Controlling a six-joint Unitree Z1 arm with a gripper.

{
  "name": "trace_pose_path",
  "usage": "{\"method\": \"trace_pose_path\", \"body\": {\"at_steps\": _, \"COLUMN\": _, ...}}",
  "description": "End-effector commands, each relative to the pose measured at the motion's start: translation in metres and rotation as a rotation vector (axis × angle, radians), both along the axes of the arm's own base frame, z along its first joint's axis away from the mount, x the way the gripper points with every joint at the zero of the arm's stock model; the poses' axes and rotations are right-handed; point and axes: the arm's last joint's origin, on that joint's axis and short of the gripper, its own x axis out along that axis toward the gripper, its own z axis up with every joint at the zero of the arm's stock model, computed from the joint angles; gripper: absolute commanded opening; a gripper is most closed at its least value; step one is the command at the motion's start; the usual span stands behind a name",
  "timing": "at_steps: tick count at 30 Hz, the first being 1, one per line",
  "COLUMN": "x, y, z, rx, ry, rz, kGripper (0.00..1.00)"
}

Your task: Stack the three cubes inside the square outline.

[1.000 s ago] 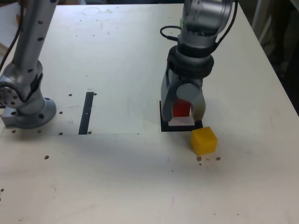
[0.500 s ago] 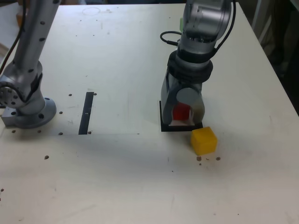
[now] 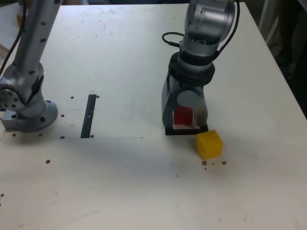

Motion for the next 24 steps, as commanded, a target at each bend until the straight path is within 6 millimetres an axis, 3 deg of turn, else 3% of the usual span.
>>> {"method": "trace_pose_path", "body": {"at_steps": 1, "x": -0.001, "y": 0.001, "z": 0.006, "rx": -0.003, "ry": -0.008, "rz": 0.001, "kGripper": 1.0}}
{"method": "trace_pose_path", "body": {"at_steps": 7, "x": -0.006, "y": 0.001, "z": 0.02, "rx": 0.004, "ry": -0.017, "rz": 0.0, "kGripper": 1.0}}
{"method": "trace_pose_path", "body": {"at_steps": 13, "x": -0.012, "y": -0.006, "z": 0.049, "rx": 0.017, "ry": -0.016, "rz": -0.002, "kGripper": 1.0}}
{"method": "trace_pose_path", "body": {"at_steps": 19, "x": -0.006, "y": -0.042, "z": 0.08, "rx": 0.023, "ry": -0.096, "rz": 0.0, "kGripper": 1.0}}
{"method": "trace_pose_path", "body": {"at_steps": 24, "x": 0.001, "y": -0.074, "z": 0.083, "rx": 0.025, "ry": -0.131, "rz": 0.025, "kGripper": 1.0}}
